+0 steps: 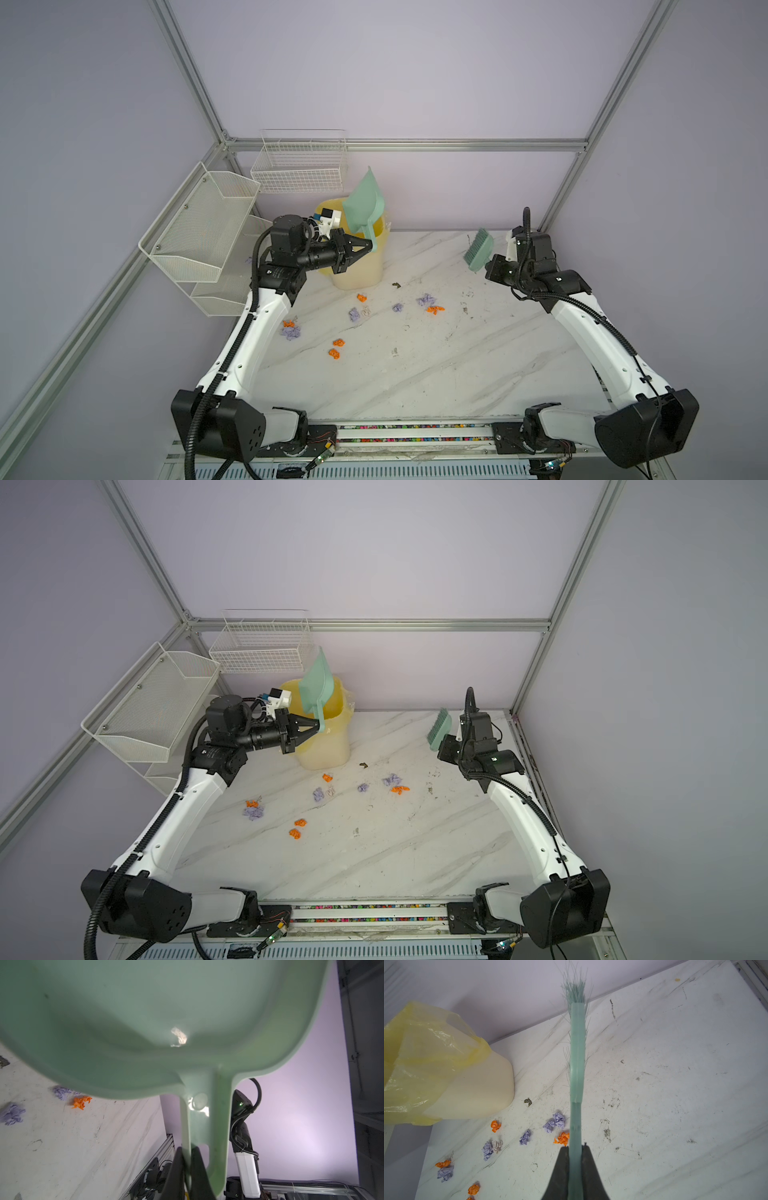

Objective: Sweep away the paper scraps from the table
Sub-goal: 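Lift the emptied dustpan off the bin with the left gripper and bring it nearer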

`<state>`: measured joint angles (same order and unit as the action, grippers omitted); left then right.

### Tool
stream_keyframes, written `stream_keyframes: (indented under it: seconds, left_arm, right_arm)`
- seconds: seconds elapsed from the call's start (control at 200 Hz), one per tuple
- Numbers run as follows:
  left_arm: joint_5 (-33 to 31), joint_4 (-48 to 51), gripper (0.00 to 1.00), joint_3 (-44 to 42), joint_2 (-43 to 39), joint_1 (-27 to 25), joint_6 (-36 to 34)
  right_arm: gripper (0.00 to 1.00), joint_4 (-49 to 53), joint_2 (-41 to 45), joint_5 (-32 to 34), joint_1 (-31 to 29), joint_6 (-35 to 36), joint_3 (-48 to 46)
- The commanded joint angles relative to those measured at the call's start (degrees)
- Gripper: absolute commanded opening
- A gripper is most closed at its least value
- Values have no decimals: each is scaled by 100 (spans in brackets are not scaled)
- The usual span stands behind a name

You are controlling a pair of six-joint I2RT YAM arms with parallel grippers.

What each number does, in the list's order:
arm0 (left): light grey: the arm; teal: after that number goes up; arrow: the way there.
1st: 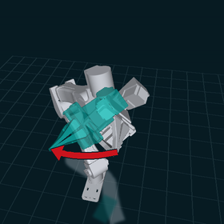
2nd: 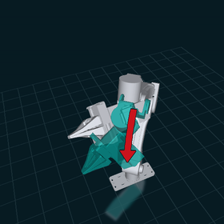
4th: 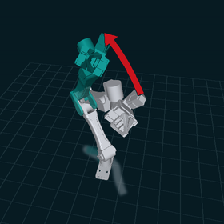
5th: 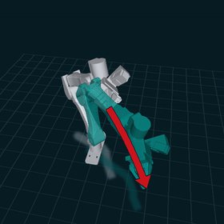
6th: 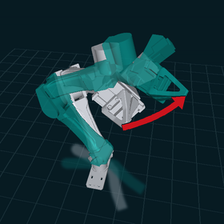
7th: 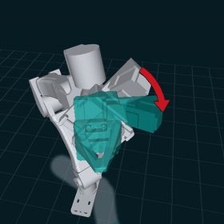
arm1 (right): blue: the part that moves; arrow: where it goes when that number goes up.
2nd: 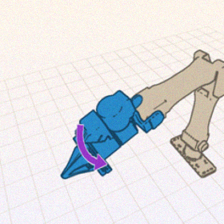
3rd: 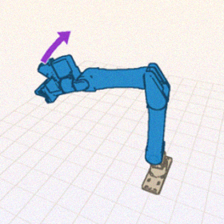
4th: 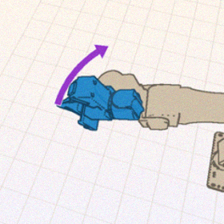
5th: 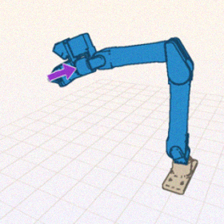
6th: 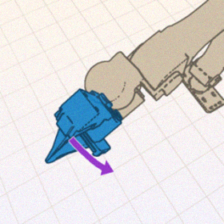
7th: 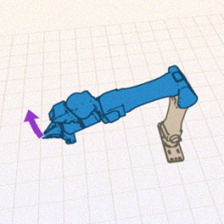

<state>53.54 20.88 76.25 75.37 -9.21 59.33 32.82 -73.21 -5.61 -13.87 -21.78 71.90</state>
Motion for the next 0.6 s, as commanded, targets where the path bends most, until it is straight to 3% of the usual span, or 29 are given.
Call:
stream_keyframes:
  seconds: [0.0,0.29,0.595]
  left_arm:
    - [-499,1596,0,524,30,-224,-1291]
    - [-1815,2887,0,1083,6,-1100,-2402]
    - [-2890,3294,0,307,-267,-1604,-2622]
  right_arm:
    - [0,121,25,80,23,146,245]
    - [0,415,15,188,18,230,326]
    - [0,259,-175,-312,8,115,172]
